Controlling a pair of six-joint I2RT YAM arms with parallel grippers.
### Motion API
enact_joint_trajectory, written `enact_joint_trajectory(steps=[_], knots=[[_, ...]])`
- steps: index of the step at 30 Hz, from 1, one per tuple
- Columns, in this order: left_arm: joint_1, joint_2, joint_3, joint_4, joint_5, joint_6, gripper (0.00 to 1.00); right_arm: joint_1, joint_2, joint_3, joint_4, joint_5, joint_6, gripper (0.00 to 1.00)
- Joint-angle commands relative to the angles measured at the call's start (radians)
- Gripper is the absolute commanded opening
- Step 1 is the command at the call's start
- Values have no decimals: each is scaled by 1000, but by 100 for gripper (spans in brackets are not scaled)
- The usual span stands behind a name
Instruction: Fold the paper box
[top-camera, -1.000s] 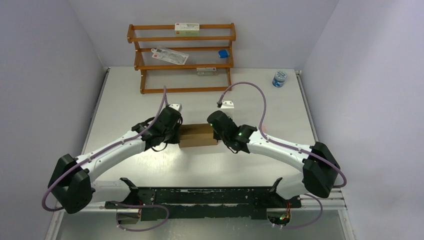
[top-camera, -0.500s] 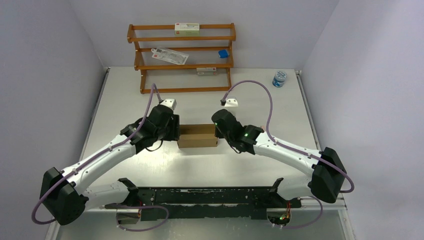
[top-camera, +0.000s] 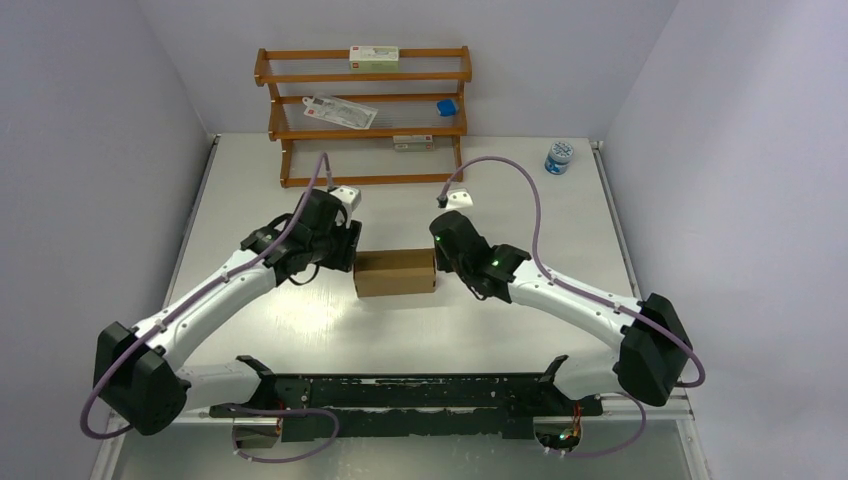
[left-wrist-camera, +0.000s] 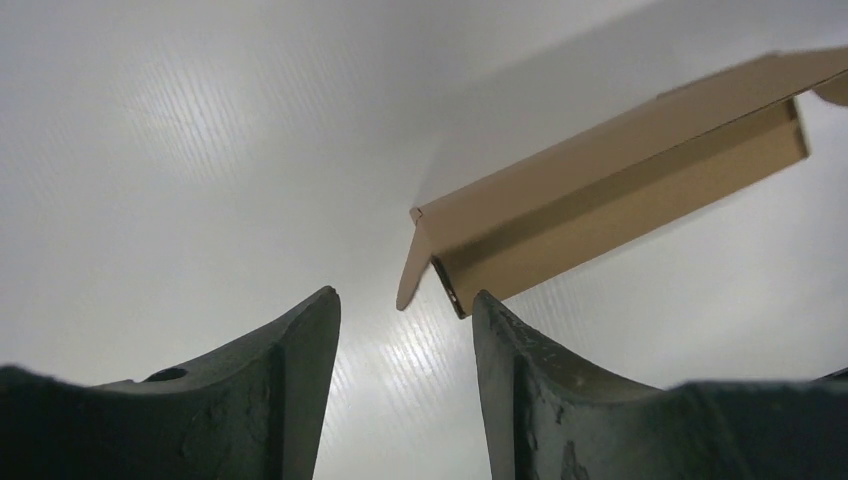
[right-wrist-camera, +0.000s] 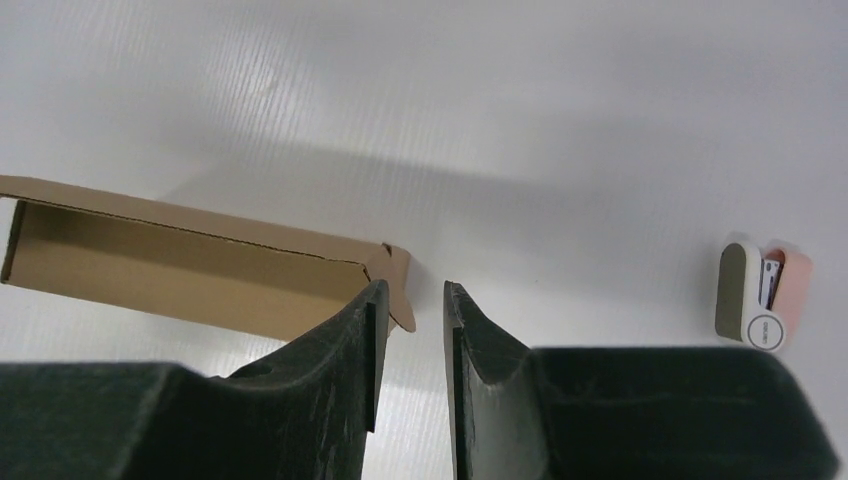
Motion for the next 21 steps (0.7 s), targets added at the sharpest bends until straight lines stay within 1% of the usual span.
enact_joint_trajectory(steps=[1, 6, 10, 14, 21], knots=[[16, 48, 41, -36, 72, 81, 56, -8, 31, 28, 19, -47, -59, 31], [20, 84, 56, -44, 80, 100, 54, -10, 45, 39, 3, -63, -64, 31], [24, 90, 63, -54, 72, 106, 53, -9, 14, 39, 1, -56, -82, 31], [25, 90, 64, -69, 61, 109, 46, -11, 11, 33, 23, -72, -154, 33], [27, 77, 57, -86, 76, 112, 42, -31, 59, 71, 8, -142, -288, 37]])
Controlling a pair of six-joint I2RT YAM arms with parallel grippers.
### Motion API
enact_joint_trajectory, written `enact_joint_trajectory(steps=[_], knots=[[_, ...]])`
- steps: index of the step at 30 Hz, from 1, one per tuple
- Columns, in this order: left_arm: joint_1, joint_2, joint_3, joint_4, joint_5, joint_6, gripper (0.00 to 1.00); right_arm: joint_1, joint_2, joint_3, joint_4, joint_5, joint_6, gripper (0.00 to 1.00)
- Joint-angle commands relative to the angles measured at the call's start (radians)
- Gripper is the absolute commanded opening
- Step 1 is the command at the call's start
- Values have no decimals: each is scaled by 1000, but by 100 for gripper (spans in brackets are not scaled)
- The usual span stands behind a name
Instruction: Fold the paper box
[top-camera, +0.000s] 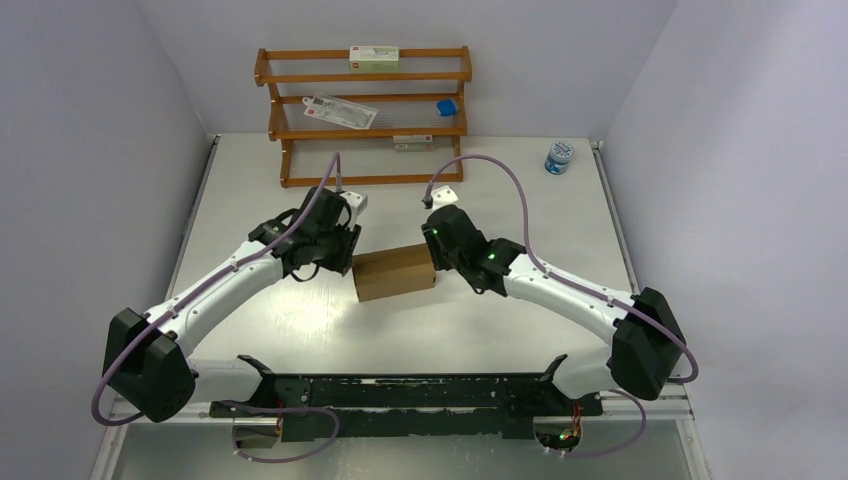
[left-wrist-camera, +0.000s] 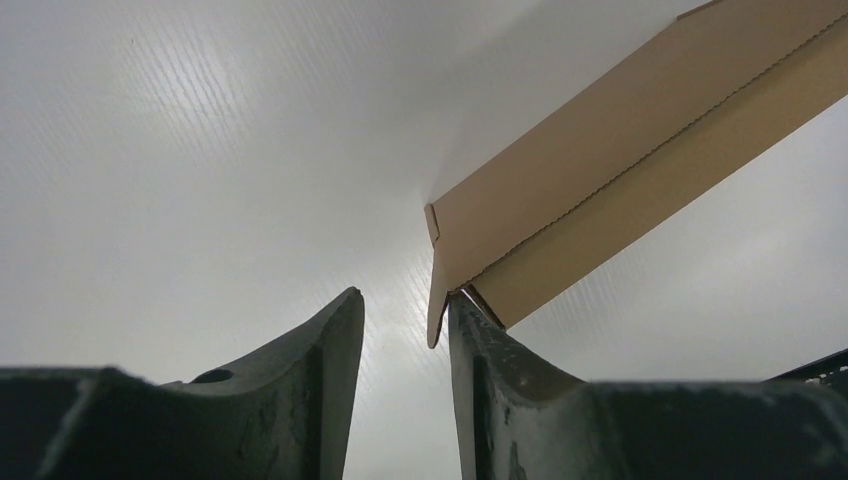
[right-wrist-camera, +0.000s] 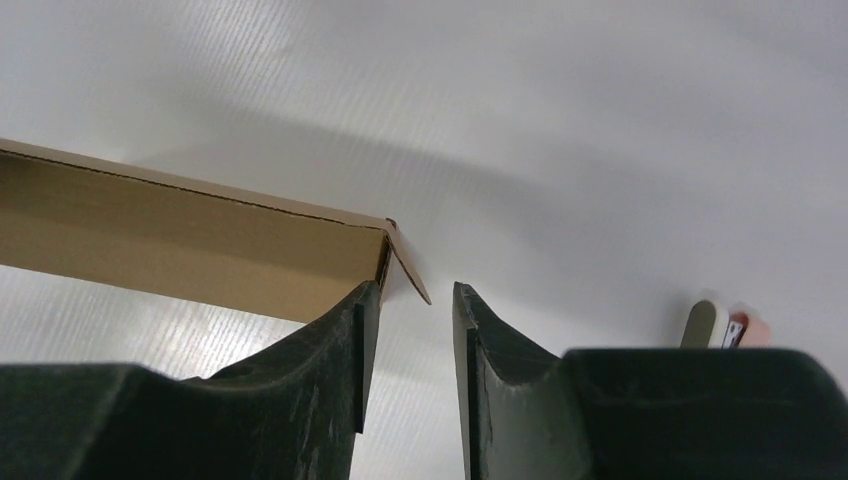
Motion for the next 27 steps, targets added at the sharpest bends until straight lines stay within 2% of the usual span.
enact_joint_trajectory(steps=[1, 9, 14, 20, 27], knots=[[8, -8, 23, -24, 25, 19, 40, -19, 17, 39, 15, -62, -107, 38], [9, 17, 29, -39, 57, 30, 29, -40, 46, 46, 23, -104, -121, 36], [9, 12, 24, -44, 47, 32, 25, -45, 50, 40, 30, -98, -129, 33], [9, 16, 23, -47, 57, 32, 18, -48, 60, 38, 38, -126, -137, 25], [9, 17, 27, -39, 73, 8, 7, -48, 57, 47, 20, -152, -107, 8]])
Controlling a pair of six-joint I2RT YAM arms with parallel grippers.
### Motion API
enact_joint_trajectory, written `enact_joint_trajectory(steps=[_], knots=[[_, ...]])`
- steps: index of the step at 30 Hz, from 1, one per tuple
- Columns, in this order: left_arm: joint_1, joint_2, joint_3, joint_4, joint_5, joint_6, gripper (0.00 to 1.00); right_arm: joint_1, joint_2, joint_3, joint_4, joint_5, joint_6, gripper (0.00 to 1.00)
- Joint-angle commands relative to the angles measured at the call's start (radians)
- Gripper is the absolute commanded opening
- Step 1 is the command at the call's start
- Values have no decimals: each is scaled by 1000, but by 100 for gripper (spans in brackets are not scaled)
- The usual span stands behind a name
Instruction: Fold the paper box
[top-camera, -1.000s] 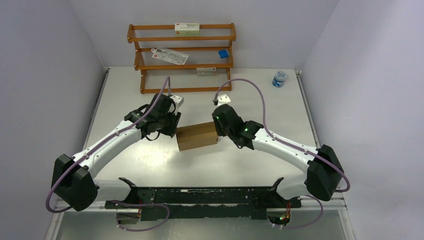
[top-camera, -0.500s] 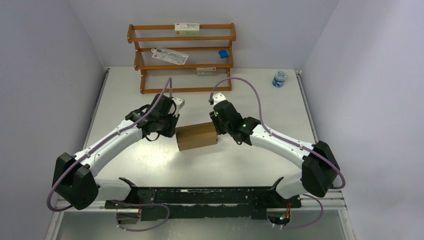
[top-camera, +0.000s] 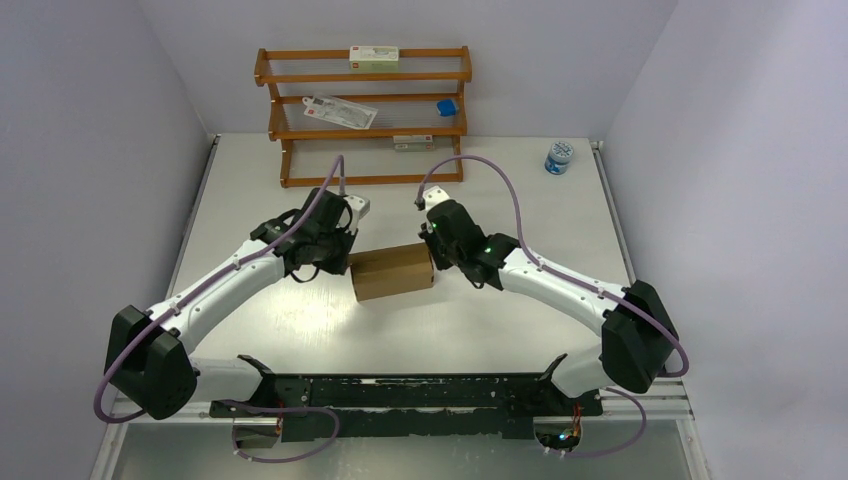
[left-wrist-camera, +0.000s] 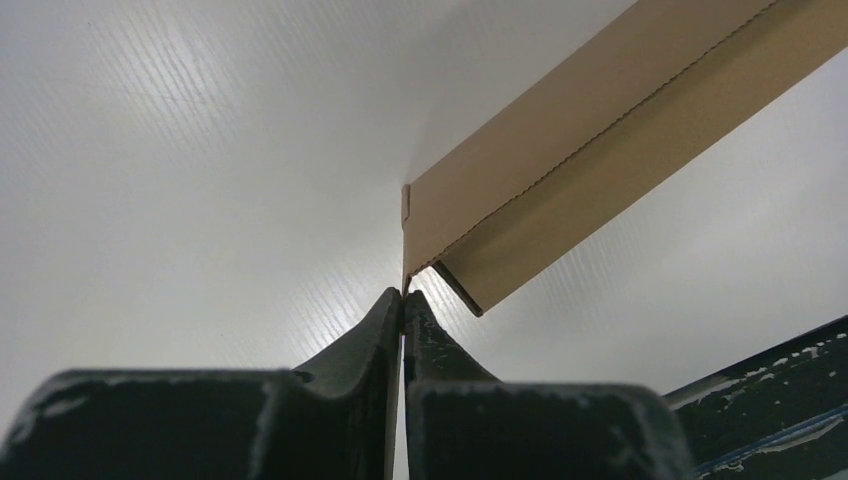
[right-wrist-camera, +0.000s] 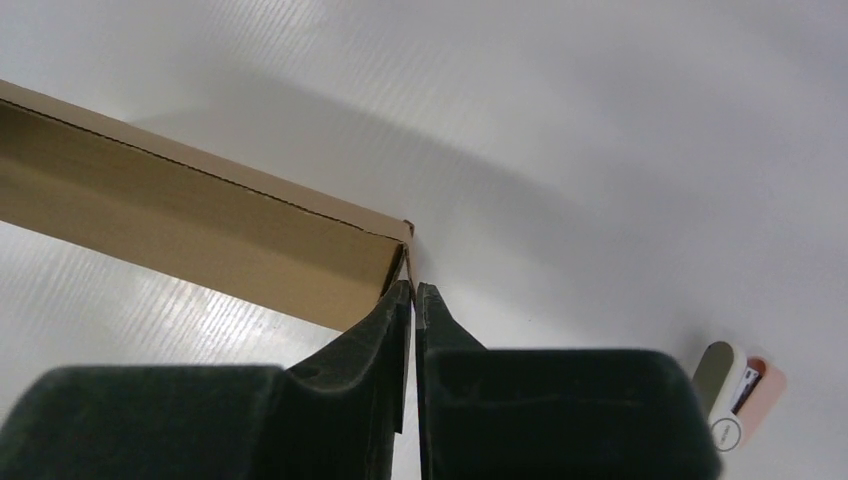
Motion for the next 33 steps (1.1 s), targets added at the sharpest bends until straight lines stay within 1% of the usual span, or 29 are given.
enact_joint_trajectory(steps=[1, 3, 10, 17, 24, 27, 33], knots=[[7, 4, 28, -5, 37, -24, 6, -6, 2, 28, -4, -20, 32, 7], [7, 7, 33, -1, 43, -59, 5, -6, 5, 39, -27, -10, 79, 0], [7, 39, 39, 14, 32, -216, 5, 6, 6, 59, -84, 29, 261, 0], [7, 44, 38, 69, 31, -335, 5, 46, 4, 63, -126, 116, 360, 0], [6, 7, 11, 118, 31, -392, 5, 71, -8, 62, -158, 177, 461, 0], [7, -7, -12, 130, -5, -402, 5, 77, 1, 67, -173, 177, 499, 0], [5, -25, -59, 157, -16, -419, 5, 114, 15, 72, -189, 222, 543, 0]])
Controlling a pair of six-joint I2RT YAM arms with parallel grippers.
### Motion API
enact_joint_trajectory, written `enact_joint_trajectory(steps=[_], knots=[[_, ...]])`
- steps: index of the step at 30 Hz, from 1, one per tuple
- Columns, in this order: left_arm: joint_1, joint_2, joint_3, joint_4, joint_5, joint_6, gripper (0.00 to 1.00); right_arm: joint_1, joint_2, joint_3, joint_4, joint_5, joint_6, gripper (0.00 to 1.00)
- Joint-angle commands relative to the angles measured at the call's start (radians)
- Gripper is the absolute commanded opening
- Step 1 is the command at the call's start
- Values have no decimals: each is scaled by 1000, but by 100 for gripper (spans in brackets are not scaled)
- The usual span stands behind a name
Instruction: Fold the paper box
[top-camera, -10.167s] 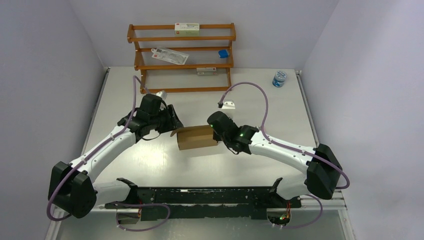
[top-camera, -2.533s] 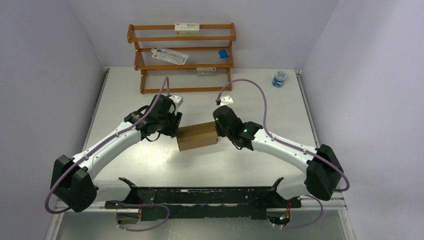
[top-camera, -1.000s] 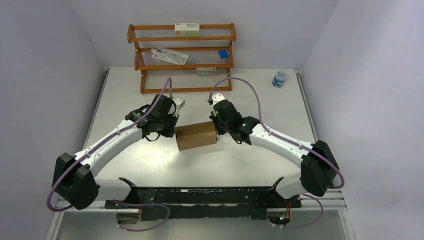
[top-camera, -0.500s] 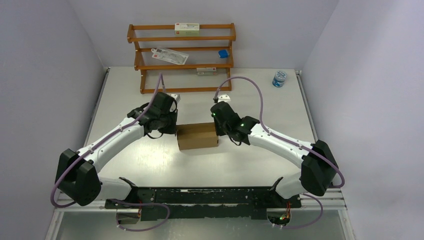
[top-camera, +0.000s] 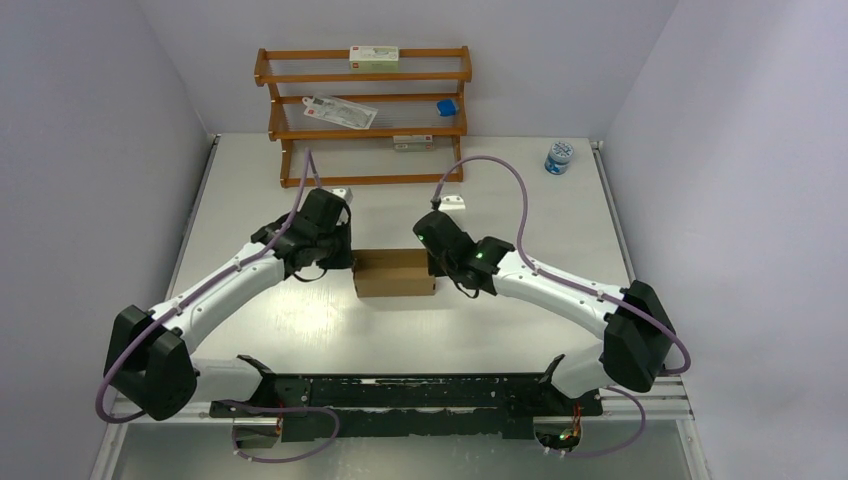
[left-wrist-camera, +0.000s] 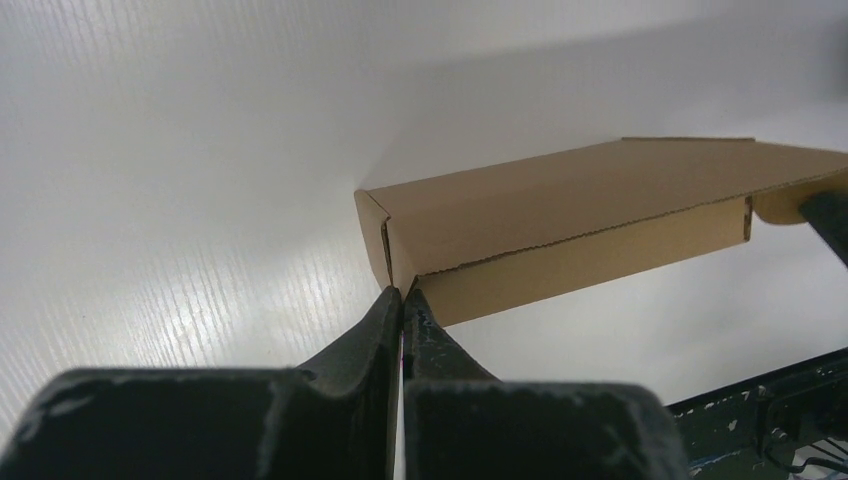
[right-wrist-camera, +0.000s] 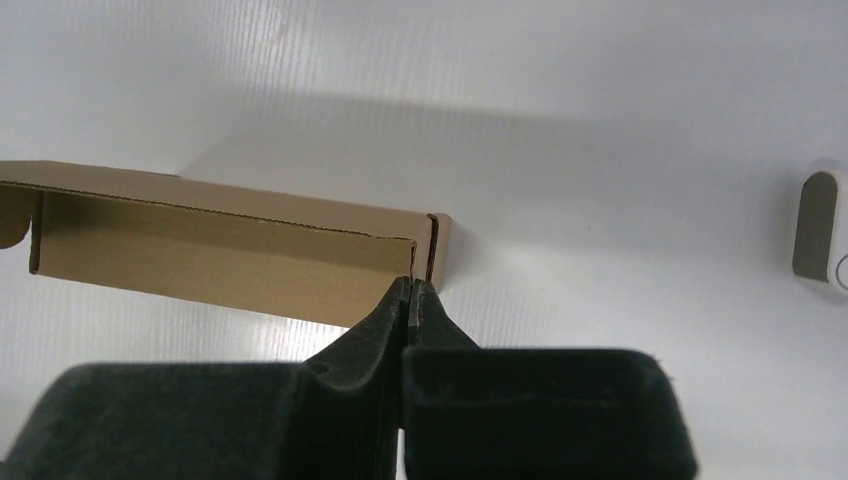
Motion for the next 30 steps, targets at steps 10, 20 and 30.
enact_joint_trajectory(steps=[10, 20, 30], knots=[[0, -51, -73, 94, -32, -50, 5, 81, 29, 13, -44, 118, 124, 0], [-6, -71, -94, 99, -49, -44, 5, 92, 29, 9, -46, 149, 176, 0], [-21, -80, -110, 89, -69, -44, 5, 108, 44, -28, -5, 152, 159, 0]])
